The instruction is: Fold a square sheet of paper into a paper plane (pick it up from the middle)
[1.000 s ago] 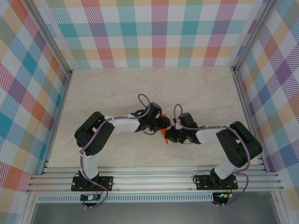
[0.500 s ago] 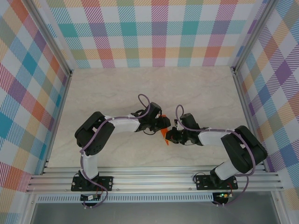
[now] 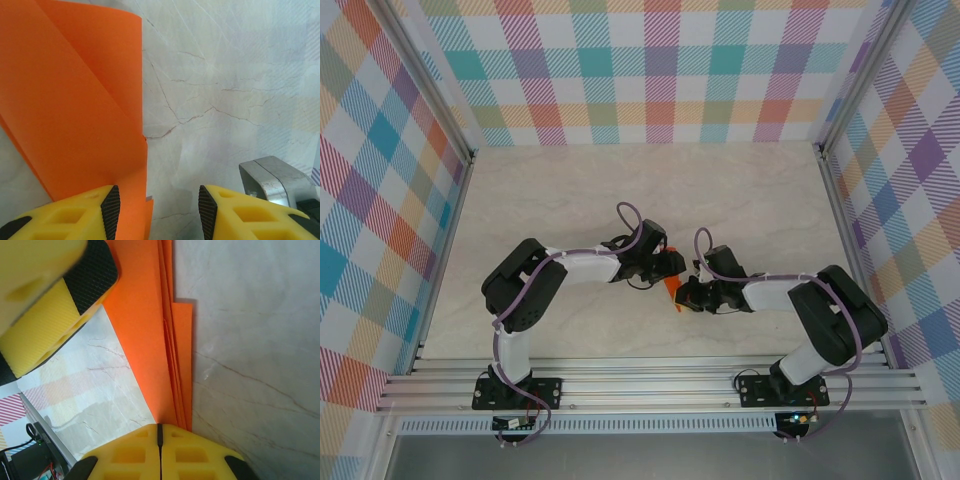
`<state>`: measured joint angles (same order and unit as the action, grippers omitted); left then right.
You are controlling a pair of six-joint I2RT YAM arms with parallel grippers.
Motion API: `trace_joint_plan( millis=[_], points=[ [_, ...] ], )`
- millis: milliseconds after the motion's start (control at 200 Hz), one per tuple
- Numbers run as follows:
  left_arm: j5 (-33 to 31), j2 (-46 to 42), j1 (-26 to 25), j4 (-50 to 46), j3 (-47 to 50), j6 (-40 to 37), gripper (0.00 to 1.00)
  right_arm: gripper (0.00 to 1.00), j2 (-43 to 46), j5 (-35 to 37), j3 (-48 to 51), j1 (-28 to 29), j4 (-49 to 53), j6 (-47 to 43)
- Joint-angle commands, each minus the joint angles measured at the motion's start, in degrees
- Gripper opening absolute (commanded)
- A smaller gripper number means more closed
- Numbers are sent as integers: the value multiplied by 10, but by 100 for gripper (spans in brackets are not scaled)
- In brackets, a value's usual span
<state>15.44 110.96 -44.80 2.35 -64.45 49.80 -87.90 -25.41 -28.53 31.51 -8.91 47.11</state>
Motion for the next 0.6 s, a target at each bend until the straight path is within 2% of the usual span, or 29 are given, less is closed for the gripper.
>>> trace_joint_plan(
  millis=[0, 225, 420, 595],
  points=[
    [-2, 12, 4, -18, -13, -11, 48, 6, 32, 0, 11, 1, 61, -17],
    [1, 15, 4, -17, -15, -12, 48, 8, 77, -34, 1, 2, 60, -11],
    [2, 14, 4, -16, -16, -11, 48, 9, 38, -58, -10, 5, 37, -7],
    [2, 14, 3, -16, -16, -12, 48, 8, 24, 8, -9, 6, 86, -18]
  ],
)
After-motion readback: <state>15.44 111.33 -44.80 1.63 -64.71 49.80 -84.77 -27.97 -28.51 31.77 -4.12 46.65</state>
